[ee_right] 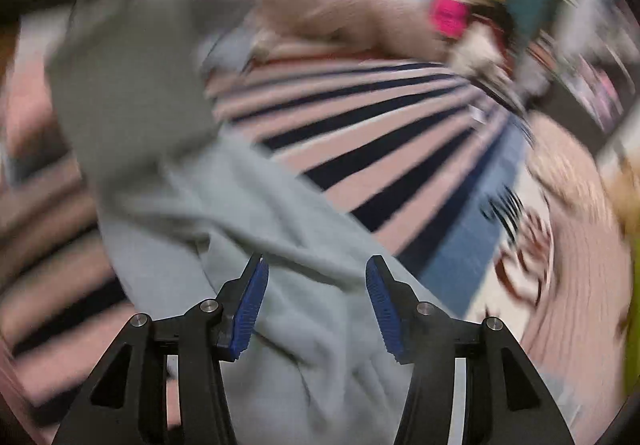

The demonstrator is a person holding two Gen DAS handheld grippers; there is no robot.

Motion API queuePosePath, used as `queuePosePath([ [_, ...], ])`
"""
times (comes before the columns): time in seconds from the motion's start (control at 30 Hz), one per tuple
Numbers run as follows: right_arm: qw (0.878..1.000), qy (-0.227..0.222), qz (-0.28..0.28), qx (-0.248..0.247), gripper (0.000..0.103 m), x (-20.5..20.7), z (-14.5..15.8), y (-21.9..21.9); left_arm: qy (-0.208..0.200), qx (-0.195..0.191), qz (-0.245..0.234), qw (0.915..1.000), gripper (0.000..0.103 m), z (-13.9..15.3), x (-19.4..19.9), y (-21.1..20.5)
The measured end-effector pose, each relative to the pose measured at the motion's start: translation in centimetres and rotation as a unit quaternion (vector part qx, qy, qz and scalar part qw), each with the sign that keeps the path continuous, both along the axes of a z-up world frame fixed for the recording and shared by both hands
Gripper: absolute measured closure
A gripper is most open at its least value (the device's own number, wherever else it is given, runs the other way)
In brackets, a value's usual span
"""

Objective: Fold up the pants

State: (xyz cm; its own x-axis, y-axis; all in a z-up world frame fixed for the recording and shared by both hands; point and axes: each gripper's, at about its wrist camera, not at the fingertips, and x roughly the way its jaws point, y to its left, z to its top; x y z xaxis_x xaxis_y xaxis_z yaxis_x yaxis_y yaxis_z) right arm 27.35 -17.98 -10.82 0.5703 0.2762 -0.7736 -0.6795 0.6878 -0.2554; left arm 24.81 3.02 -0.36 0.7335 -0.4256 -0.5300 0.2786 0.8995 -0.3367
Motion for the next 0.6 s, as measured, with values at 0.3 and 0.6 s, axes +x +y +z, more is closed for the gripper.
queuePosePath([
  [0.3,0.994,0.051,0.083,-0.056,0.071,2.7,-3.7,2.9,0.020,-0.003,-0.001,0.9998,0.095,-1.3,0.8,0.1],
  [0.6,0.998,0.032,0.047,0.016,0.100,-1.6,-1.5,-0.2,0.022,0.001,-0.004,0.9997,0.095,-1.5,0.8,-0.3],
])
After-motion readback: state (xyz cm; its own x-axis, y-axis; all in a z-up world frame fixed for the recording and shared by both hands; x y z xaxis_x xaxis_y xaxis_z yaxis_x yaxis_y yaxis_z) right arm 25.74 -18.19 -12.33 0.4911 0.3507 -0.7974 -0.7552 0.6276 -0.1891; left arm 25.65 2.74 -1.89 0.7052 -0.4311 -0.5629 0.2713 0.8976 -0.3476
